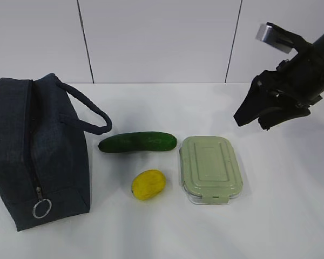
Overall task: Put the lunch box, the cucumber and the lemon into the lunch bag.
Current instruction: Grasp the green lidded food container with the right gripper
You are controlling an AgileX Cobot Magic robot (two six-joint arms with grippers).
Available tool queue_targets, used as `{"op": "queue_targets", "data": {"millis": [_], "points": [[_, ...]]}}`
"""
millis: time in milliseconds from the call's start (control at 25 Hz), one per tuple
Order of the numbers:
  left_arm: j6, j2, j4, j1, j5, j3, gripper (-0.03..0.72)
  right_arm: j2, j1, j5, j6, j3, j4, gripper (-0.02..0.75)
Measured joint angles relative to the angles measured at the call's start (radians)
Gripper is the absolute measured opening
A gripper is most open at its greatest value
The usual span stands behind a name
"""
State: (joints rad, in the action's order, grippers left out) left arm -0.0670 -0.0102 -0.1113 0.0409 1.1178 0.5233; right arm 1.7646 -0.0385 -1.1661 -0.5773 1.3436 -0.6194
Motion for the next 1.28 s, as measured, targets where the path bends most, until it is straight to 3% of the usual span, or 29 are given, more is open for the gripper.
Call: {"op": "queue_targets", "data": {"millis": [480,640,960,1280], "points": [[0.000,0.000,0.000,0.000,0.000,0.000,0.242,0.125,0.128,-0.026,-0.215,-0.025,-0.223,0.573],[0.000,0.000,-0.002,0.000,0.000,0.000,0.242,0.155,0.133,-0.018,-0.315,-0.091,-0.287,0.575],[0.000,0.000,-0.002,0.000,0.000,0.000,0.242,0.162,0.133,0.146,-0.472,-0.240,-0.405,0.575],[0.000,0.000,-0.002,0.000,0.000,0.000,0.242,0.211,0.133,0.185,-0.541,-0.261,-0.484,0.575]]}}
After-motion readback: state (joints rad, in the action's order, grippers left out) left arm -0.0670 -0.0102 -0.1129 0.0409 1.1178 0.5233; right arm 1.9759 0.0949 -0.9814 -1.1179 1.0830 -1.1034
